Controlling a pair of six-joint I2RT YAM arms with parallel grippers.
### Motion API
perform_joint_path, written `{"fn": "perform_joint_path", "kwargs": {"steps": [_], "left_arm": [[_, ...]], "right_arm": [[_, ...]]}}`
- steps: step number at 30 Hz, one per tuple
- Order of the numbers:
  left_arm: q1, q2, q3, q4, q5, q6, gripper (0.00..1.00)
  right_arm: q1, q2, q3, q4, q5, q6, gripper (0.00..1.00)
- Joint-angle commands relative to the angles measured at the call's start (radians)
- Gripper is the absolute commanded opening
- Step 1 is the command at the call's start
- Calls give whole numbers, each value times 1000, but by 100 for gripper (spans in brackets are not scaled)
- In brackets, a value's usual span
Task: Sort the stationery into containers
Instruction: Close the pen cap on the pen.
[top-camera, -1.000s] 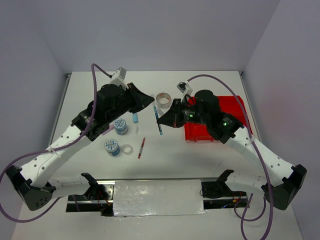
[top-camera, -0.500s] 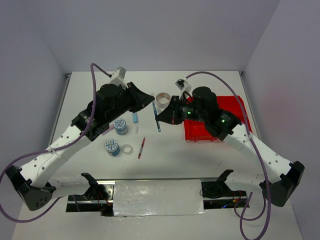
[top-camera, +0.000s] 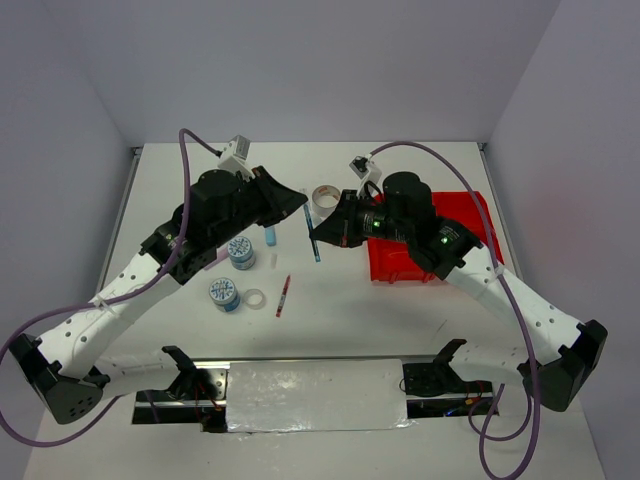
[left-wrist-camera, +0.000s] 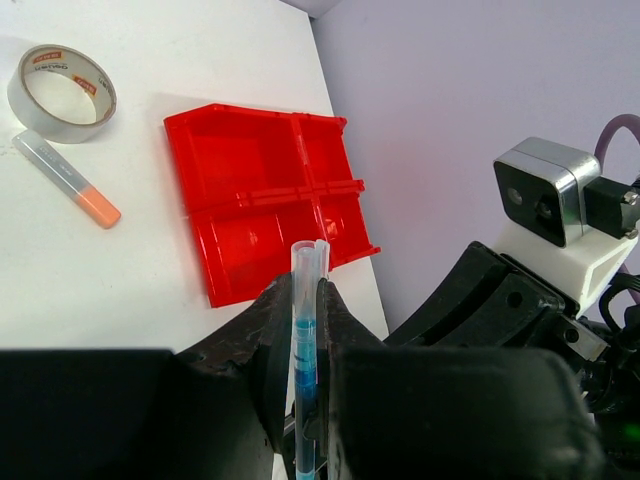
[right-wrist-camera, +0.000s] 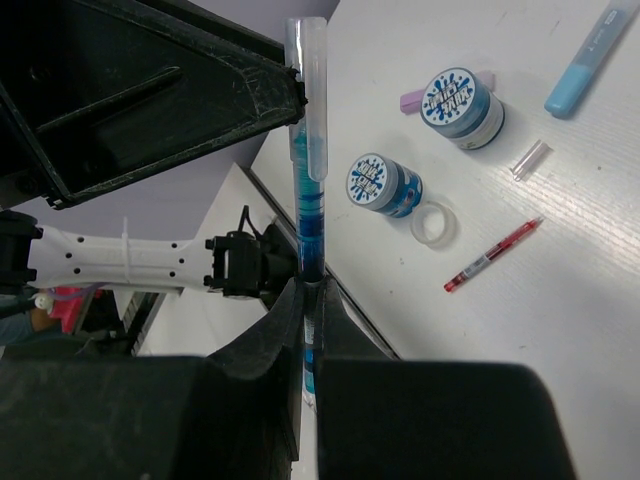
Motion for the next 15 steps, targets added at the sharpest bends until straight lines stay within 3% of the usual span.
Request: {"fn": "perform_joint_path", "kwargs": {"steps": [1, 8, 15], "left_arm": [[-2, -15, 8, 25, 22, -3, 0], [-2, -6, -12, 27, 49, -26, 0], [-2, 23, 4, 4, 138, 1, 0]], "right_arm": [[3, -4, 49, 52, 27, 4, 0], [2, -10, 49, 138, 70, -39, 0], [-21, 21, 98, 194, 29, -252, 0]]}}
